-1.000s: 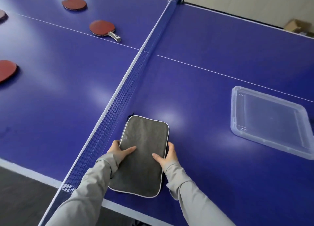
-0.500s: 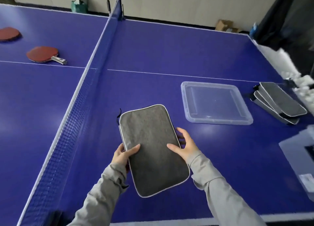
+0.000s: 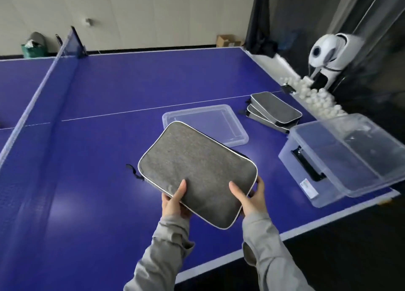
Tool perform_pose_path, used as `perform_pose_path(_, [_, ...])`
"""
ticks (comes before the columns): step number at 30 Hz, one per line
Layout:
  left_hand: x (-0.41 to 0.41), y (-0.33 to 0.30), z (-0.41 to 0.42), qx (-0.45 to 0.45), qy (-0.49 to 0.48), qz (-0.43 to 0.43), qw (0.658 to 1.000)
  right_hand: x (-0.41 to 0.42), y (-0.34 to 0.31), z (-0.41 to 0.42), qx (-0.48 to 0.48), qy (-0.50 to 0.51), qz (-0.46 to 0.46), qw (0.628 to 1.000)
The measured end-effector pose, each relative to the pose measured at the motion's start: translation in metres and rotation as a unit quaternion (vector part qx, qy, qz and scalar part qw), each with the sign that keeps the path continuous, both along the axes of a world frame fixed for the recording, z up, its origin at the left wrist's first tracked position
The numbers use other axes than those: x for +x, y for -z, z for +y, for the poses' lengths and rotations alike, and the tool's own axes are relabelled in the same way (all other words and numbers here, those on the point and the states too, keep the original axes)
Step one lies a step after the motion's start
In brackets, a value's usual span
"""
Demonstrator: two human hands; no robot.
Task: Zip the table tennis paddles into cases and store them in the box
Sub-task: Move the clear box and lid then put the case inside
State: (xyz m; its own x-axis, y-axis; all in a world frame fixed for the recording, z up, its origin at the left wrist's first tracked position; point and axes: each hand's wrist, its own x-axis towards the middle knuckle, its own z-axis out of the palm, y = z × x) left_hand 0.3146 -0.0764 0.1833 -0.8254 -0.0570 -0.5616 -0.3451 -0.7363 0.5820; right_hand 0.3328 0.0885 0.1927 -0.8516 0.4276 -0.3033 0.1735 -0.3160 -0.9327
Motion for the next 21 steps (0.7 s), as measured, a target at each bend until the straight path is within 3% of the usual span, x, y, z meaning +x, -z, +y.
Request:
perform_pose_path(8, [0.021, -0.019, 0.127, -0.03, 0.118, 0.093, 0.988, 0.03, -0.031, 0.165, -0.023, 0.025, 0.033, 0.999])
perform_pose_path(15, [-0.029, -0.04, 0.13, -0.091, 0.166, 0.155, 0.97, 0.03, -0.067, 0.286, 0.014, 0.013, 0.035, 0.999])
perform_pose_path(21, [-0.093, -0.071, 0.194, -0.207, 0.335, 0.186, 0.9, -0.001, -0.078, 0.365, 0.056, 0.002, 0.043, 0.998])
